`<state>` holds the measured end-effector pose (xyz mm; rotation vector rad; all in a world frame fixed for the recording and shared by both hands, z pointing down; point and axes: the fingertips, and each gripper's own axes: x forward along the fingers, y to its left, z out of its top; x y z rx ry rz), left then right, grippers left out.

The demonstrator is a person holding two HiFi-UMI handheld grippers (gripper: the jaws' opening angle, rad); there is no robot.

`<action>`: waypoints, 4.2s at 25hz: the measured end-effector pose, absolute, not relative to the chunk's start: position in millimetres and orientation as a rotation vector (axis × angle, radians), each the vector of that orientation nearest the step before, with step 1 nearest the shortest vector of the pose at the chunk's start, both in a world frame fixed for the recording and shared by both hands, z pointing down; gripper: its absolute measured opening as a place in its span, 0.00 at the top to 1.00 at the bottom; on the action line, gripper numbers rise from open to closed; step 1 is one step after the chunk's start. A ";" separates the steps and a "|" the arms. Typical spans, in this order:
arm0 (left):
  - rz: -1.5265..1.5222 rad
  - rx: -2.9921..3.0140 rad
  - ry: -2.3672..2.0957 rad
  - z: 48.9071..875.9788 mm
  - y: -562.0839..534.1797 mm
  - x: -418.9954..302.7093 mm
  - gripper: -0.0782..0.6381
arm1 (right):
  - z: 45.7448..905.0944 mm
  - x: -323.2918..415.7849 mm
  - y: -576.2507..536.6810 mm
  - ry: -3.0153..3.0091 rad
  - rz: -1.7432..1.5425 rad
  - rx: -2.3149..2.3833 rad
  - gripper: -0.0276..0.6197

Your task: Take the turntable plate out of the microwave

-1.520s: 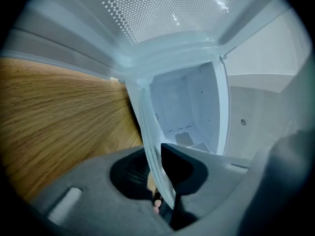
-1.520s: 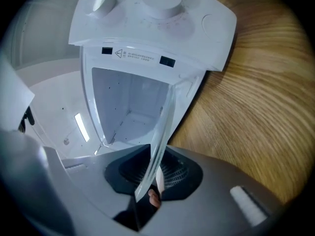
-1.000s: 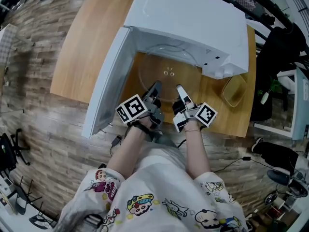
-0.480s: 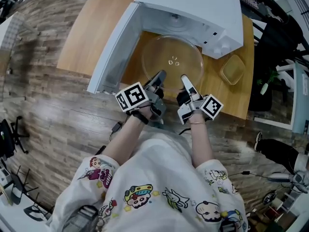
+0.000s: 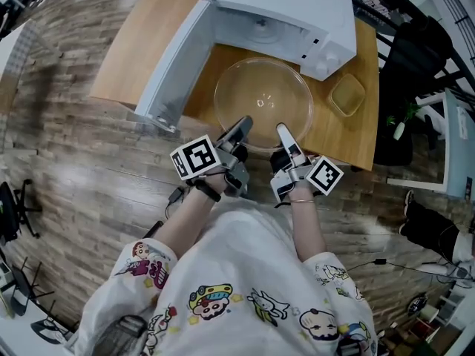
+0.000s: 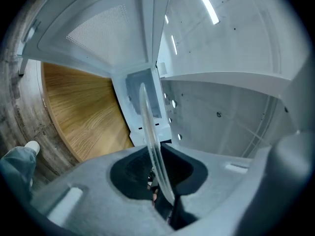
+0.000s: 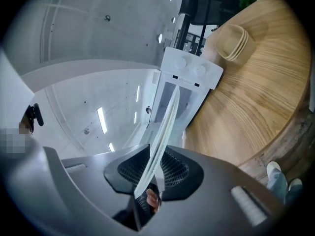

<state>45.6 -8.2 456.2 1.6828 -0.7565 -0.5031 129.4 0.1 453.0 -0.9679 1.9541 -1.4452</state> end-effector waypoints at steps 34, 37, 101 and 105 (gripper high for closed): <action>-0.405 1.719 -0.689 423.7 115.8 38.5 0.82 | 409.2 120.9 113.8 2.093 -1.398 -0.939 0.82; -0.415 1.782 -0.668 413.5 108.7 34.9 0.82 | 406.8 115.2 111.0 2.082 -1.402 -0.941 0.82; -0.406 1.779 -0.643 410.9 78.6 20.5 0.81 | 398.9 100.0 81.6 2.150 -1.376 -0.974 0.82; -0.408 1.792 -0.628 408.9 77.4 23.2 0.81 | 399.6 101.8 81.5 2.151 -1.375 -0.976 0.82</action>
